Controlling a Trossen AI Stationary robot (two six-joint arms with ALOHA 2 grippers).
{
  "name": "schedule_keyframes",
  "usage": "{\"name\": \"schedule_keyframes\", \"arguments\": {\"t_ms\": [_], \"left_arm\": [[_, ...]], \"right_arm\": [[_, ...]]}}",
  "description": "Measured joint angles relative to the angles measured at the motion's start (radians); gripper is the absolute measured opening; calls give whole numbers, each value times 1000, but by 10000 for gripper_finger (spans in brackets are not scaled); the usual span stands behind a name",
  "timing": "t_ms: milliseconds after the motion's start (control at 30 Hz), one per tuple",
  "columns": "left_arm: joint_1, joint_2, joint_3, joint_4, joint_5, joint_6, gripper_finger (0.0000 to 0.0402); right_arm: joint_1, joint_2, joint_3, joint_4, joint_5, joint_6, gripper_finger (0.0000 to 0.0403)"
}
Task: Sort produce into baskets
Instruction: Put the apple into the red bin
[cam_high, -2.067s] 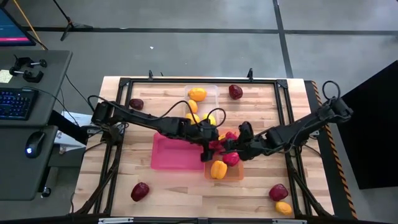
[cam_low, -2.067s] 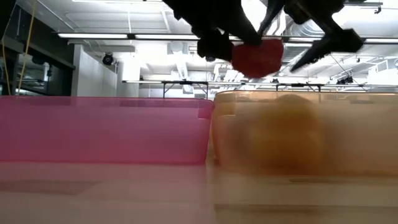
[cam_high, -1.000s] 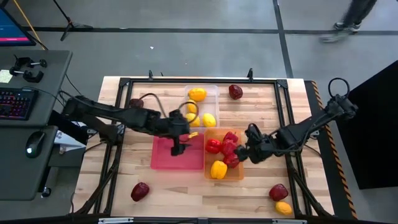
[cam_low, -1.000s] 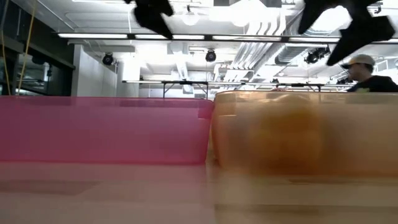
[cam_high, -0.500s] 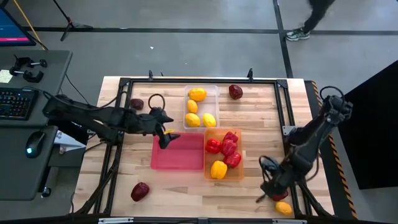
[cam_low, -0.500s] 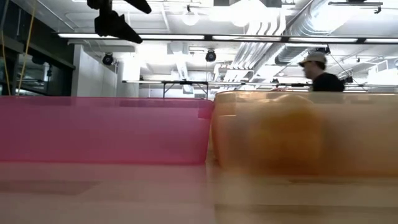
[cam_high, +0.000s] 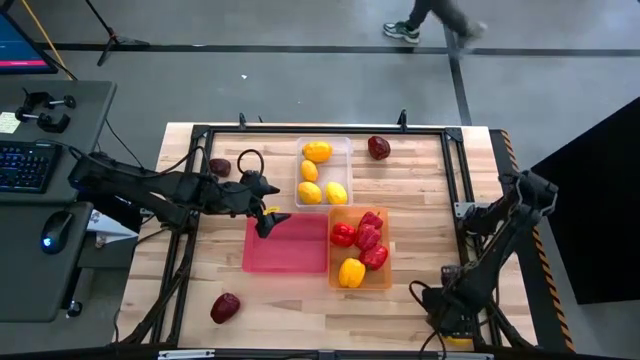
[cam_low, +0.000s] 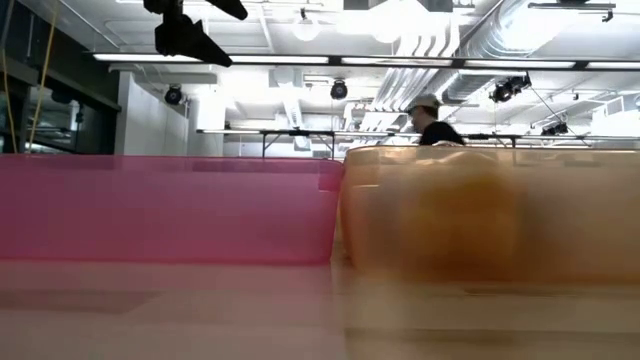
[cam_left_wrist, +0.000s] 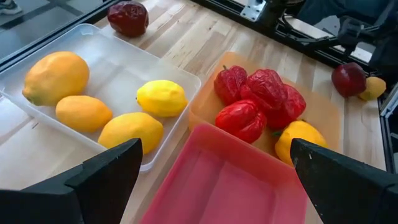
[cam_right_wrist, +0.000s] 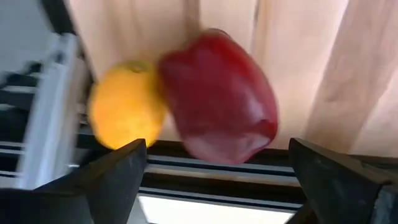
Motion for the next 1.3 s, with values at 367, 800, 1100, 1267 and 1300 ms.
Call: {"name": "schedule_keyframes", "arguments": {"t_ms": [367, 800, 1100, 1267, 1300], "left_arm": [[0, 0, 0, -1, -24, -4, 397], [10, 0, 0, -1, -33, -5, 397], [73, -136, 0, 294, 26, 69, 397], [109, -264, 0, 391, 28, 109, 397], [114, -289, 0, 388, 28, 109, 397]], "right_arm": [[13, 128, 0, 27, 97, -133, 381], [7, 180, 0, -12, 130, -66, 337], [-61, 88, 0, -170, 223, -24, 255], [-153, -89, 0, -258, 373, 99, 269], [-177, -130, 0, -266, 415, 138, 276]]}}
